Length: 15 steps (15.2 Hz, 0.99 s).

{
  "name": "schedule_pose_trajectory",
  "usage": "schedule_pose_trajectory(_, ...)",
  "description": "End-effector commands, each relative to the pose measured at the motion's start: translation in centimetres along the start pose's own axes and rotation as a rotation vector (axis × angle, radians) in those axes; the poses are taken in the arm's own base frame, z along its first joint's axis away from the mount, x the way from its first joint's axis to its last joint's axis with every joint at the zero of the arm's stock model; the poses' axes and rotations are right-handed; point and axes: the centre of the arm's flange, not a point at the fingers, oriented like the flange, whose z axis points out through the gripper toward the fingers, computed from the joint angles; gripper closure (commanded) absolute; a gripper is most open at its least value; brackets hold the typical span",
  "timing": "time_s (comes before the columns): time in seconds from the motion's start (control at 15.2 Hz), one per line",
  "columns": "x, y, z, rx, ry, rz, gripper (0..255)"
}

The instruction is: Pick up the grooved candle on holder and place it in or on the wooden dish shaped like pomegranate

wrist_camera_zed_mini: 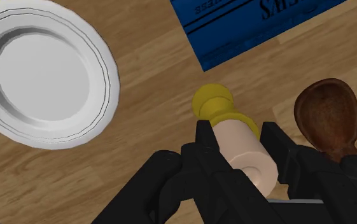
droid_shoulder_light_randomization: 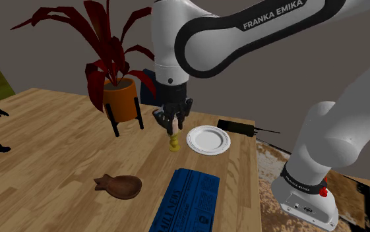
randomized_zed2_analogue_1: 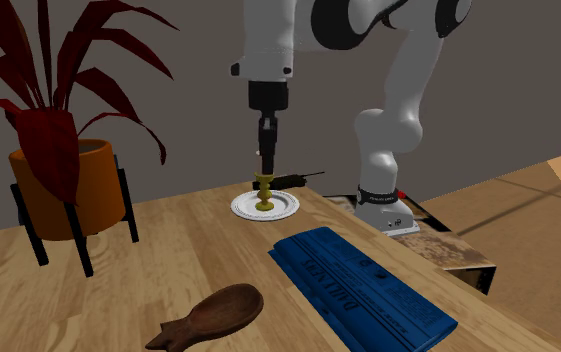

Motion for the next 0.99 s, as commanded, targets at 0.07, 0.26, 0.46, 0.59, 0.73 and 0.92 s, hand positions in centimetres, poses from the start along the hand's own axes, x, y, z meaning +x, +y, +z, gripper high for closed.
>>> schedule_pose_trajectory(0.07, 1.6, -3.7, -0.4, 0.001, 0.000, 0.001, 255)
schedule_pose_trajectory(0.26, 3.0, -7.4, -0.8, 0.001, 0.000, 0.001, 255)
schedule_pose_trajectory(0.46, 4.5, -11.0, -1.2, 0.001, 0.000, 0.001, 255)
schedule_pose_trajectory(0.59, 5.4, -13.5, -1.4, 0.001, 0.000, 0.001, 255)
schedule_pose_trajectory(0.73, 6.4, -15.9, -1.7, 0.001, 0.000, 0.001, 255)
schedule_pose_trajectory(0.92, 7.8, -19.6, -2.1, 0.001, 0.000, 0.001, 255)
